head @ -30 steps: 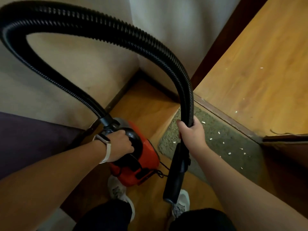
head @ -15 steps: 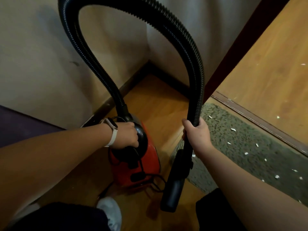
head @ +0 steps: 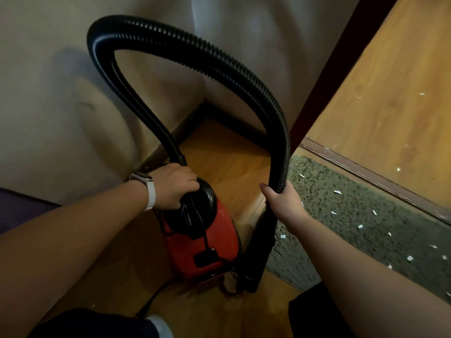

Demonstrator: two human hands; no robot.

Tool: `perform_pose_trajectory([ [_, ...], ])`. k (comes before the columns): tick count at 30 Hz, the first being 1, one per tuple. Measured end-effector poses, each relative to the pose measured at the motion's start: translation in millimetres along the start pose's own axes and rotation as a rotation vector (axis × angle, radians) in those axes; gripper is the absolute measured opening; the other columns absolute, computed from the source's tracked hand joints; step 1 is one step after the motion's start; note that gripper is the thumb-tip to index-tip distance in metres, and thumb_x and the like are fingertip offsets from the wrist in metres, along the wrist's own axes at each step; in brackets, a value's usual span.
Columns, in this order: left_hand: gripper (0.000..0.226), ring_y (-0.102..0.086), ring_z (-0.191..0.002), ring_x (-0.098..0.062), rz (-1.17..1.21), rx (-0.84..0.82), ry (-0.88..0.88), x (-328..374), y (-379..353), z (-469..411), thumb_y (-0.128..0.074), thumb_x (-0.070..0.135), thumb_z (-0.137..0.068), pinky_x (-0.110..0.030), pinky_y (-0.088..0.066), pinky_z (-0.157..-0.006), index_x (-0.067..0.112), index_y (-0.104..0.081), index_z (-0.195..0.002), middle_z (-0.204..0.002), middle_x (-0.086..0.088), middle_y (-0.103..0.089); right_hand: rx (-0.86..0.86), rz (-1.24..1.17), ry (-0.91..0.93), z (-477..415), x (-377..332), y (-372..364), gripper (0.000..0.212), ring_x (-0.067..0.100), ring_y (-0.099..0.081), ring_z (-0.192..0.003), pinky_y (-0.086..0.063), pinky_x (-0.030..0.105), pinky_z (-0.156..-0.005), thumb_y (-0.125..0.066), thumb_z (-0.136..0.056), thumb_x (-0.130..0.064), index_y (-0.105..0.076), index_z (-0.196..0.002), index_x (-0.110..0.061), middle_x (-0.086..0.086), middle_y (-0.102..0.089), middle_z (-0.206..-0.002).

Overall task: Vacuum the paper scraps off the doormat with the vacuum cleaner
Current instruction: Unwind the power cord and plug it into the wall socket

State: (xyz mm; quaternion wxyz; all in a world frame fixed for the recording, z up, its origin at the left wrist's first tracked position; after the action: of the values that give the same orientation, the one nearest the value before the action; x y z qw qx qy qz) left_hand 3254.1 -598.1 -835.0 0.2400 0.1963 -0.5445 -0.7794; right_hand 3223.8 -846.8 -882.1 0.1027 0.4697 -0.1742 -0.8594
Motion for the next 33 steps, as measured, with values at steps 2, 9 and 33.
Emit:
perform_pose_trajectory([
  [2, 0.038, -0.054, -0.103, -0.02, 0.037, -0.046, 0.07, -3, -8, 10, -0.069, 0.025, -0.073, -0.034, -0.045, -0.083, 0.022, -0.063, -0.11, -0.108, 0.002, -0.06, 0.008, 0.035, 0.005, 5, -2, -1, 0.042, 0.013, -0.061, -0.085, -0.043, 0.027, -0.061, -0.066, -0.091, -0.043, -0.049, -0.122, -0.021, -0.003, -0.062, -0.099],
  [9, 0.066, -0.051, -0.126, -0.033, 0.176, 0.234, 0.212, -1, 9, 52, -0.077, 0.042, -0.068, -0.049, -0.045, -0.1, 0.016, -0.061, -0.126, -0.137, -0.012, -0.055, 0.031, 0.085, -0.02, 33, 2, 13, 0.046, 0.015, -0.061, -0.087, -0.051, 0.036, -0.076, -0.068, -0.09, -0.036, -0.043, -0.124, -0.018, 0.0, -0.059, -0.103],
  [33, 0.035, -0.065, -0.066, -0.021, 1.029, 0.051, 0.751, 24, -6, 79, -0.053, 0.028, -0.1, -0.039, -0.053, -0.062, 0.009, -0.047, -0.071, -0.075, -0.007, -0.071, -0.288, 0.594, 0.518, 128, -44, -54, 0.03, 0.01, -0.057, -0.097, -0.051, 0.028, -0.085, -0.06, -0.094, -0.039, -0.059, -0.119, -0.021, -0.006, -0.06, -0.108],
])
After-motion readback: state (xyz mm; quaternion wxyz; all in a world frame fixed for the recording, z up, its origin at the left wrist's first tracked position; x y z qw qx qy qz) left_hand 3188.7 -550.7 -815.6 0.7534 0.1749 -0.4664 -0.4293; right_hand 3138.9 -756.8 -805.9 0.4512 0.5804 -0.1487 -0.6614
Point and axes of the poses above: each hand's wrist, its own z-axis away from the middle knuckle, its own y-axis out of the back of the hand, x = y × z, the point moved 8 cm from there along -z, towards the middle knuckle
